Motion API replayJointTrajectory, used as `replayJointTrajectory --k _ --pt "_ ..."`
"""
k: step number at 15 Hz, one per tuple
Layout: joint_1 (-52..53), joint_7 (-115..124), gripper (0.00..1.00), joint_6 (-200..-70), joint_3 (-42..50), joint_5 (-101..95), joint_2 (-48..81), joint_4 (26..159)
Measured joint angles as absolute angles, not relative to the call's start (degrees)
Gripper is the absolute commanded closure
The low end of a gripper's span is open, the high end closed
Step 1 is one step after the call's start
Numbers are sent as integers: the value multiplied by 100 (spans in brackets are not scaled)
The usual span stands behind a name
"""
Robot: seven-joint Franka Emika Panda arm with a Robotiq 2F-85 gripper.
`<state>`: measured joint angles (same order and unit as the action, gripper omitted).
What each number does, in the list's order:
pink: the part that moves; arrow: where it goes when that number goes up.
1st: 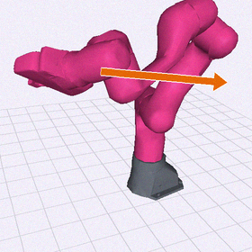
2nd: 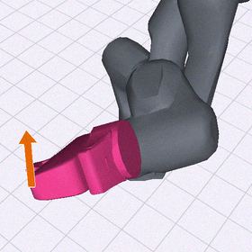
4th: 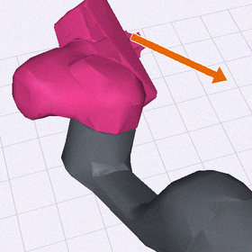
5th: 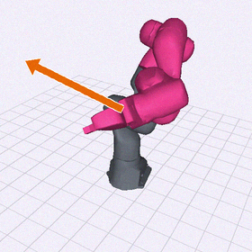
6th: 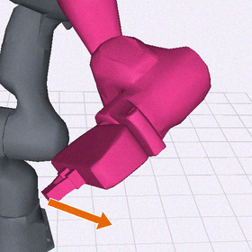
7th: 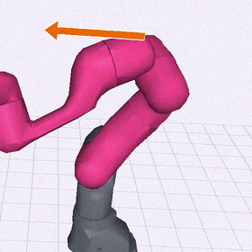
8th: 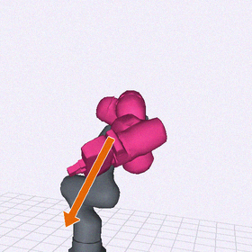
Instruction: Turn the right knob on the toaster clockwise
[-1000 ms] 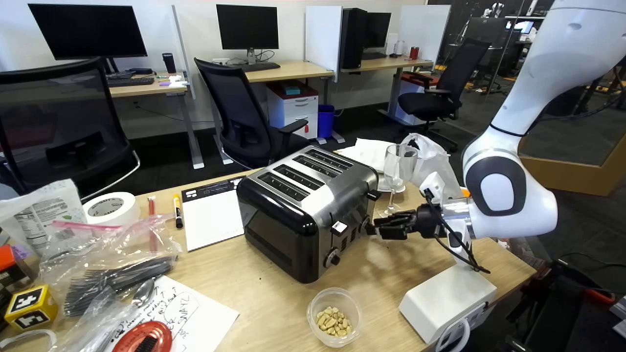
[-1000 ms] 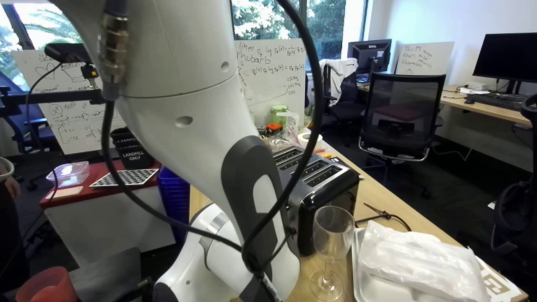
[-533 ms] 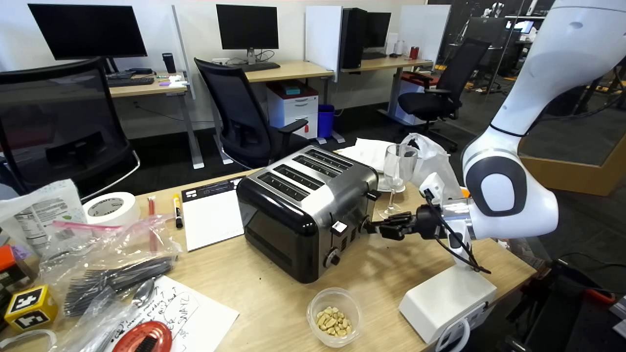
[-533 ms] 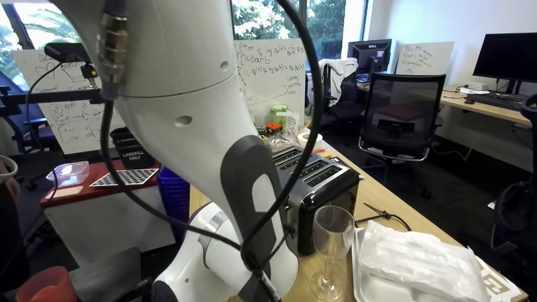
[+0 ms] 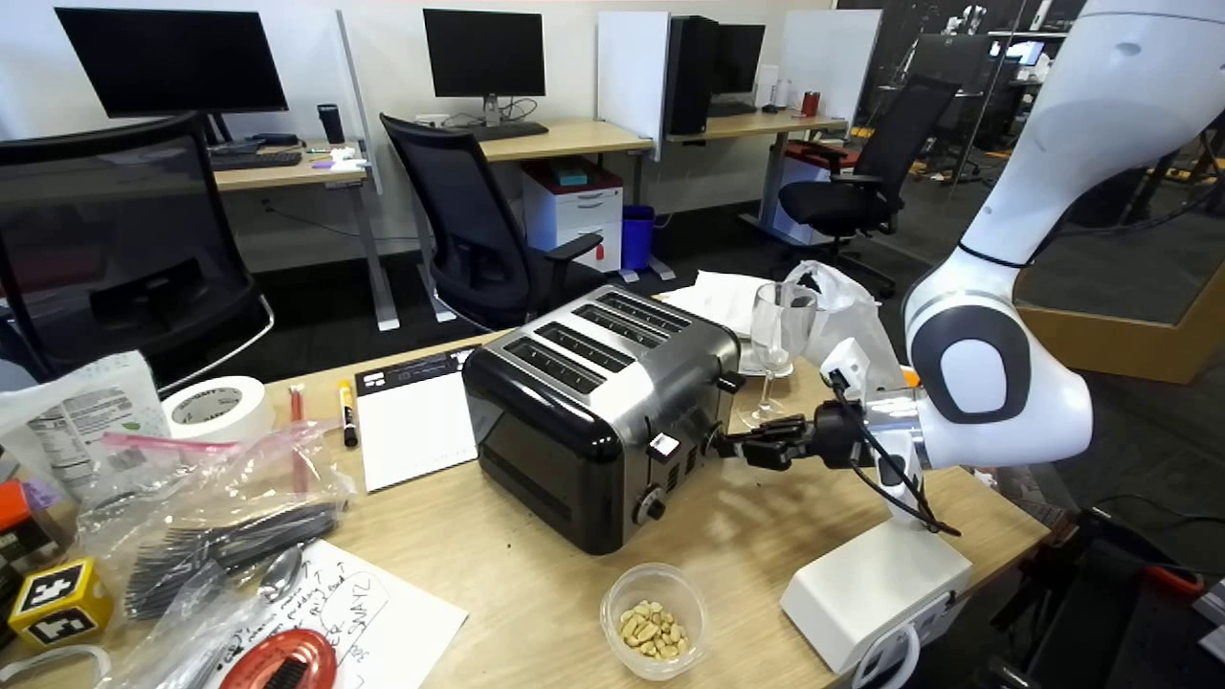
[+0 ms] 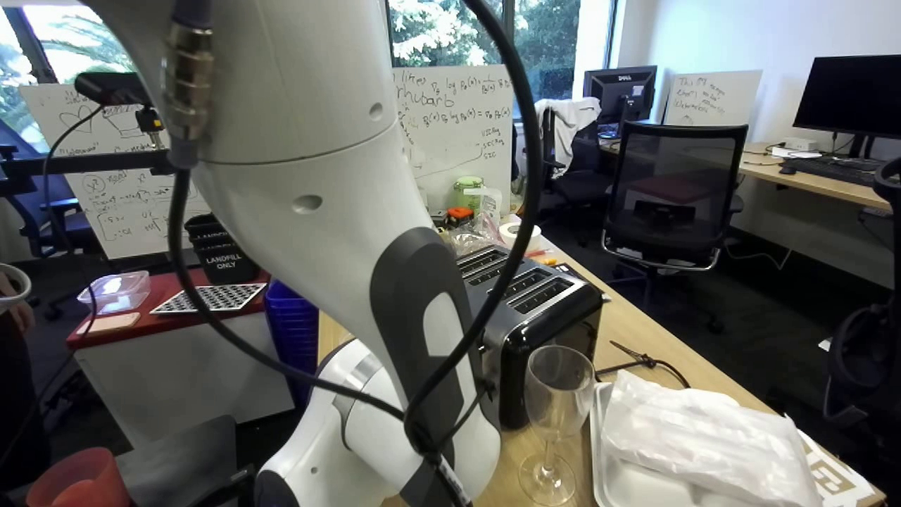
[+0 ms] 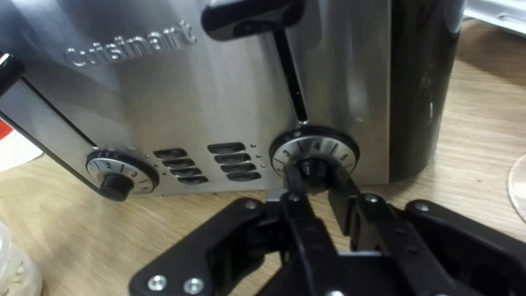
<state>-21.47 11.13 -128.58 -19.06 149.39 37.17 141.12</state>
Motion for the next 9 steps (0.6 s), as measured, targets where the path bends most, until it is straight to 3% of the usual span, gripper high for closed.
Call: replayJointTrajectory --k 9 --pt "-2149 1815 94 -12801 -1934 14956 3747 14118"
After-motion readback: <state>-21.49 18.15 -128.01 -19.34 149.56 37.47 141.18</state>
